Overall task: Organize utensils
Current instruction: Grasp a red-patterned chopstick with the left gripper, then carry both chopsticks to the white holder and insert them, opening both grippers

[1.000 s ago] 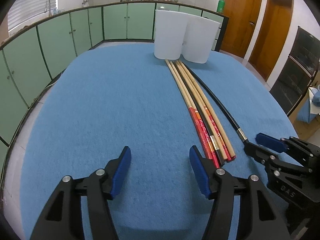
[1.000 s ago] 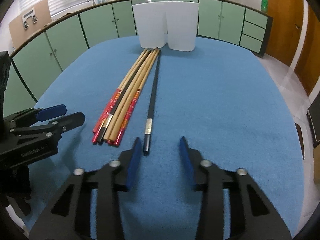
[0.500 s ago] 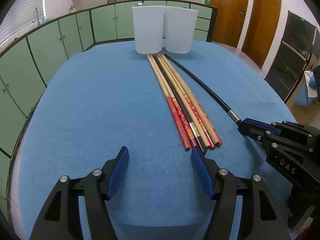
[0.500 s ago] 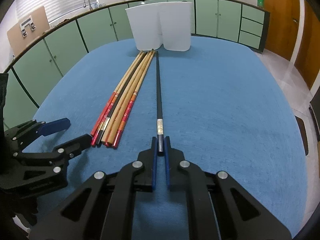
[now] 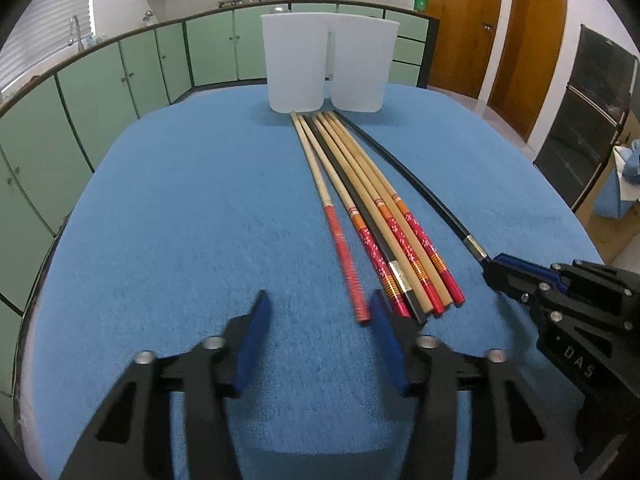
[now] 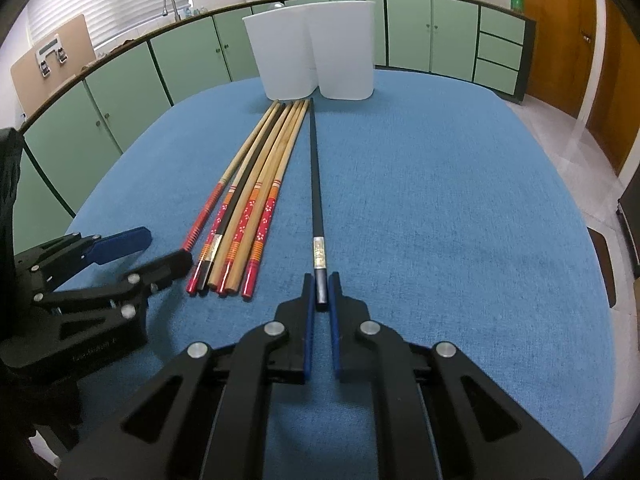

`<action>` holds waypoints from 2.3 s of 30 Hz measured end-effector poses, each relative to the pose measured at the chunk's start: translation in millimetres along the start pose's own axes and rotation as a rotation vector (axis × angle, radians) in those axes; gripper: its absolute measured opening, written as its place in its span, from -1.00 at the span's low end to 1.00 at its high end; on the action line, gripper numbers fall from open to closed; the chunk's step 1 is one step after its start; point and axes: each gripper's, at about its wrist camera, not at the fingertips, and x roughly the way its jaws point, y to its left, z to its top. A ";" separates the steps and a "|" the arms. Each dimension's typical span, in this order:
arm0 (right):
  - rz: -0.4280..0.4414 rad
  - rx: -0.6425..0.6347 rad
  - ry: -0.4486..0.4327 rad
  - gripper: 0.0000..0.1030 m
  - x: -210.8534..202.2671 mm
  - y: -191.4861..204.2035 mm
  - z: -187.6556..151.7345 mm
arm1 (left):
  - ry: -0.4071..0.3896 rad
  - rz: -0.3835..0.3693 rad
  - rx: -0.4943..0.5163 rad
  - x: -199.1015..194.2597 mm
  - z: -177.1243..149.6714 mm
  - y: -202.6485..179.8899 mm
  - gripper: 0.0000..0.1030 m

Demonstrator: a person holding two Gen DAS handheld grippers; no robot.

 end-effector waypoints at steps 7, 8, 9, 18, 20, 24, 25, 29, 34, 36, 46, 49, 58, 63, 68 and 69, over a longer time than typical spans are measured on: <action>0.001 -0.001 -0.008 -0.88 -1.4 1.5 -0.6 | -0.008 -0.015 0.007 1.3 2.8 -9.5 -0.85; 0.004 -0.001 -0.012 -0.88 -2.3 1.9 -0.8 | -0.009 -0.018 0.002 0.6 2.7 -9.1 -0.85; 0.006 -0.001 -0.021 -0.89 -4.2 2.3 -1.0 | -0.011 -0.022 -0.001 -0.1 2.2 -8.5 -0.86; 0.006 -0.015 -0.134 -0.89 -42.2 0.3 12.6 | -0.125 0.004 0.002 -49.7 12.6 0.4 -0.88; 0.007 -0.020 -0.164 -0.89 -53.9 -0.4 18.9 | -0.165 0.009 0.004 -65.8 18.3 2.1 -0.88; 0.012 -0.032 -0.220 -0.89 -76.8 -1.3 34.8 | -0.237 0.011 0.006 -90.4 32.8 5.2 -0.88; 0.018 -0.033 -0.232 -0.89 -82.0 -2.0 39.5 | -0.256 0.012 0.007 -95.9 37.4 6.5 -0.88; 0.031 -0.040 -0.283 -0.89 -101.9 -1.9 62.4 | -0.327 0.013 0.028 -116.3 56.1 7.5 -0.88; 0.033 -0.075 -0.349 -0.89 -122.2 -0.8 96.6 | -0.389 -0.010 0.043 -130.6 86.0 10.3 -0.89; 0.041 -0.086 -0.362 -0.89 -126.8 -2.4 110.4 | -0.406 -0.028 0.045 -134.1 96.8 10.3 -0.89; 0.094 -0.091 -0.339 -0.89 -120.9 -6.5 181.7 | -0.418 -0.072 0.066 -123.1 156.7 21.0 -0.88; 0.105 -0.090 -0.354 -0.89 -126.7 -9.1 198.3 | -0.423 -0.085 0.067 -123.0 168.1 24.2 -0.88; 0.114 -0.128 -0.453 -0.89 -157.2 -11.6 244.6 | -0.514 -0.103 0.075 -141.4 209.4 27.1 -0.88; 0.115 -0.105 -0.543 -0.89 -171.3 -20.2 280.4 | -0.617 -0.097 0.087 -163.6 242.9 24.7 -0.88; 0.112 -0.077 -0.603 -0.89 -166.8 -28.0 308.7 | -0.679 -0.054 0.106 -161.2 271.3 18.3 -0.88; 0.106 -0.073 -0.613 -0.89 -160.0 -29.4 313.9 | -0.674 -0.053 0.108 -156.6 274.4 16.2 -0.89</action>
